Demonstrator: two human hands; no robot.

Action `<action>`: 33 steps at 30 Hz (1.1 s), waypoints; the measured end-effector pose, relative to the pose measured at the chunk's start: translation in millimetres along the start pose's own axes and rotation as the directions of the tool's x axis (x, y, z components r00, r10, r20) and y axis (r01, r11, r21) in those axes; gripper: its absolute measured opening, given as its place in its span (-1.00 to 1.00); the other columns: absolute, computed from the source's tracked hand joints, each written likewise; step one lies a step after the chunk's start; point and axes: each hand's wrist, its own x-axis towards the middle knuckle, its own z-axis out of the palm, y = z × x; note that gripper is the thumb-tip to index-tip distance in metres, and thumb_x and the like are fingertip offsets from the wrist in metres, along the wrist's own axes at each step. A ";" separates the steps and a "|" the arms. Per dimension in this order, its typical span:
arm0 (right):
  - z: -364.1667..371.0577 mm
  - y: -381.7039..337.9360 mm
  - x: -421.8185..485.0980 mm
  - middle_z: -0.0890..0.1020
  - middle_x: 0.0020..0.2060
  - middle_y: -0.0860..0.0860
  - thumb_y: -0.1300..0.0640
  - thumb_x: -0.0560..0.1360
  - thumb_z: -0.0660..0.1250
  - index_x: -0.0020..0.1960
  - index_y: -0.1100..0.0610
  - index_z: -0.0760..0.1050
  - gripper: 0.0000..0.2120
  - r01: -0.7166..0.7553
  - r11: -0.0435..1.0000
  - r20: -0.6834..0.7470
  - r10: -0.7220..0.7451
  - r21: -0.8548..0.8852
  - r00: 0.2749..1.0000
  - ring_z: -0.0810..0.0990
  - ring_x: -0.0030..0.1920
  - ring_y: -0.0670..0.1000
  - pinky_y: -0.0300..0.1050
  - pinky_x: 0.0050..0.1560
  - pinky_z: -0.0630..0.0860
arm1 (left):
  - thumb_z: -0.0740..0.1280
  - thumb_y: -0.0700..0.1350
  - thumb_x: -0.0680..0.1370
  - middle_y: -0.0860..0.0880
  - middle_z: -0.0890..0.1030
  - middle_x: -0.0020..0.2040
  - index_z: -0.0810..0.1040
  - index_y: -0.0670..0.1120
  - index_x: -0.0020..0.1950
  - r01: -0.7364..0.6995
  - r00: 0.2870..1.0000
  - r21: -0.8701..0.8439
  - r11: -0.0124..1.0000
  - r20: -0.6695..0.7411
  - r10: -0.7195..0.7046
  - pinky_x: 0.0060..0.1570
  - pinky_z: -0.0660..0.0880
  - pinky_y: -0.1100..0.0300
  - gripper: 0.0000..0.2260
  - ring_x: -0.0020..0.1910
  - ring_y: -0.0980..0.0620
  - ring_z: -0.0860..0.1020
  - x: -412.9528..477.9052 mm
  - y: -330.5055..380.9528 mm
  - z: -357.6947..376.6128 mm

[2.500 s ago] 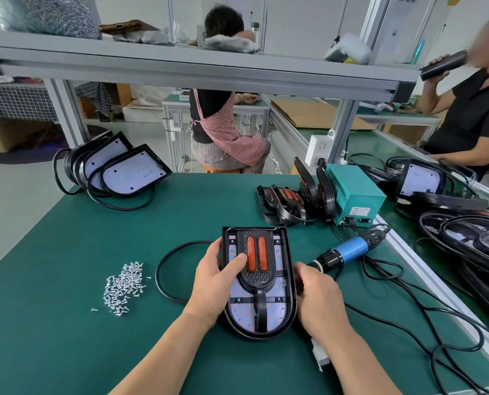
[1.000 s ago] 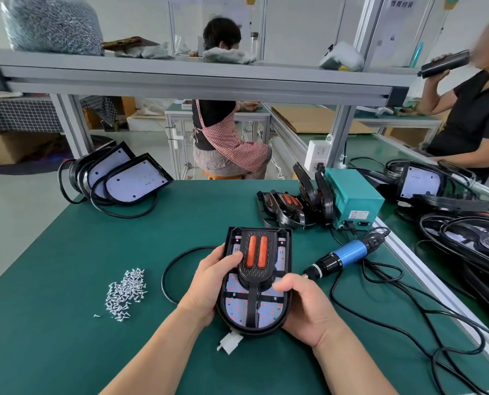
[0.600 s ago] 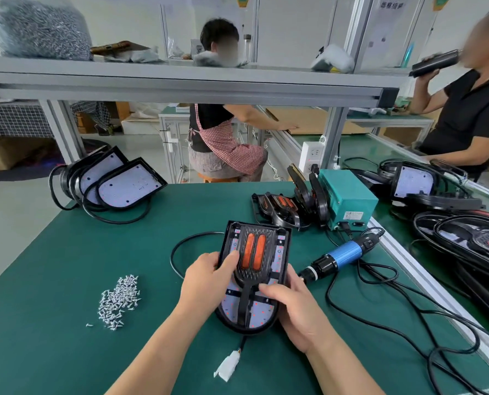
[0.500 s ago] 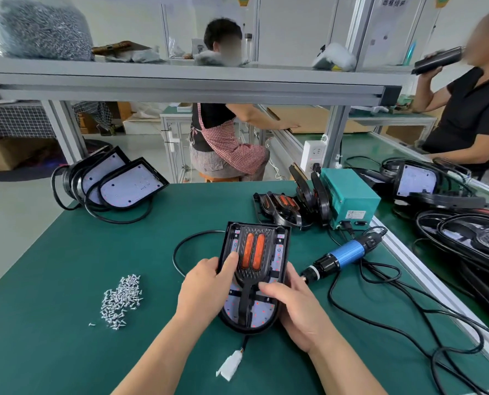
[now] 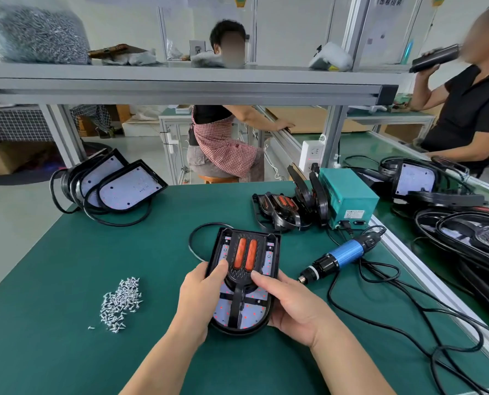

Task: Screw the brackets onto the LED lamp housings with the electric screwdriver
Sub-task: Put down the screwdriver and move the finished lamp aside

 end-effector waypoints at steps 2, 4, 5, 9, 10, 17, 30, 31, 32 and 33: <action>2.5 0.7 0.7 0.68 0.21 0.13 0.16 0.55 0.38 0.39 0.10 0.50 -0.59 0.026 1.000 -0.021 -0.026 0.011 0.999 0.64 0.25 0.17 0.13 0.27 0.57 | 0.37 -0.02 0.57 -0.13 0.74 -0.02 0.69 -0.03 -0.05 0.011 0.999 -0.107 0.994 0.033 -0.007 0.16 0.57 -0.25 -0.86 0.01 -0.19 0.70 -0.7 -1.4 -0.2; 3.4 3.9 1.0 0.68 0.20 0.15 0.23 0.58 0.36 0.39 0.17 0.49 -0.62 0.077 0.997 -0.070 -0.076 0.013 0.995 0.64 0.25 0.19 0.13 0.32 0.53 | 0.37 -0.06 0.56 -0.16 0.73 0.00 0.68 -0.09 0.00 0.000 1.000 -0.161 0.987 0.025 0.004 0.18 0.55 -0.30 -0.86 0.03 -0.23 0.69 -0.3 -2.3 -0.3; 3.1 5.5 0.4 0.68 0.20 0.15 0.25 0.58 0.35 0.38 0.19 0.49 -0.63 0.102 0.995 -0.094 -0.102 -0.004 0.990 0.64 0.25 0.19 0.15 0.35 0.51 | 0.38 -0.04 0.53 -0.16 0.73 0.01 0.67 -0.08 0.01 -0.016 1.000 -0.167 0.986 0.013 0.019 0.19 0.54 -0.30 -0.84 0.05 -0.23 0.69 -0.8 -2.1 0.3; -1.7 6.1 -0.8 0.69 0.17 0.15 0.30 0.55 0.39 0.32 0.23 0.55 -0.67 0.211 0.971 -0.136 -0.226 -0.113 0.965 0.64 0.25 0.18 0.21 0.42 0.43 | 0.35 0.01 0.58 -0.06 0.72 0.04 0.65 0.02 0.02 -0.119 0.993 -0.149 0.982 -0.024 0.117 0.24 0.53 -0.22 -0.88 0.11 -0.14 0.67 -3.6 -0.6 6.5; -3.5 4.4 -1.2 0.70 0.16 0.15 0.30 0.54 0.41 0.28 0.24 0.58 -0.68 0.241 0.961 -0.132 -0.259 -0.138 0.957 0.64 0.25 0.19 0.22 0.43 0.41 | 0.31 0.03 0.62 -0.08 0.72 0.05 0.65 0.01 0.03 -0.126 0.992 -0.159 0.979 -0.019 0.125 0.24 0.53 -0.21 -0.84 0.12 -0.15 0.66 -4.3 -0.2 7.7; -18.8 -27.8 -21.7 0.72 0.14 0.07 0.06 0.36 0.54 0.14 0.00 0.70 -0.65 0.421 0.879 -0.110 -0.452 -0.224 0.885 0.68 0.19 0.07 -0.10 0.20 0.55 | 0.08 0.08 0.72 0.01 0.74 -0.06 0.73 0.03 -0.08 -0.259 0.966 0.006 0.966 0.005 0.259 0.03 0.50 0.11 -0.55 -0.05 0.05 0.68 0.4 -9.3 5.0; -99.5 -101.2 -80.0 0.73 0.09 0.02 0.32 0.54 0.40 0.18 0.10 0.62 -0.75 0.648 0.681 -0.419 -0.728 -0.341 0.543 0.69 0.09 -0.02 -0.22 0.01 0.60 | 0.32 0.01 0.62 0.15 0.65 -0.02 0.64 0.27 -0.07 -0.331 0.938 0.428 0.841 0.249 0.242 0.03 0.46 0.31 -0.83 0.02 0.09 0.61 7.1 -21.4 5.5; -108.6 -106.3 -81.6 0.73 0.09 0.01 0.30 0.55 0.40 0.18 0.10 0.61 -0.76 0.656 0.673 -0.461 -0.728 -0.342 0.507 0.70 0.08 -0.03 -0.21 0.00 0.61 | 0.33 -0.01 0.61 0.14 0.66 -0.02 0.65 0.26 -0.07 -0.338 0.934 0.426 0.839 0.261 0.244 0.01 0.44 0.37 -0.83 0.01 0.08 0.61 6.2 -18.9 4.4; -118.0 -111.5 -81.9 0.73 0.10 0.01 0.28 0.55 0.40 0.21 0.11 0.60 -0.75 0.658 0.668 -0.505 -0.724 -0.347 0.469 0.69 0.09 -0.01 -0.16 0.02 0.62 | 0.35 -0.03 0.61 0.12 0.66 -0.03 0.66 0.25 -0.08 -0.343 0.932 0.419 0.841 0.263 0.248 -0.04 0.42 0.44 -0.82 0.00 0.09 0.61 5.4 -17.6 4.1; -127.8 -116.8 -80.8 0.72 0.12 0.02 0.26 0.56 0.41 0.23 0.12 0.58 -0.74 0.657 0.667 -0.557 -0.713 -0.351 0.426 0.69 0.11 0.01 -0.10 0.06 0.61 | 0.37 -0.05 0.60 0.10 0.67 -0.04 0.66 0.24 -0.10 -0.351 0.930 0.413 0.840 0.259 0.260 -0.09 0.41 0.48 -0.81 -0.04 0.11 0.61 4.5 -17.0 4.8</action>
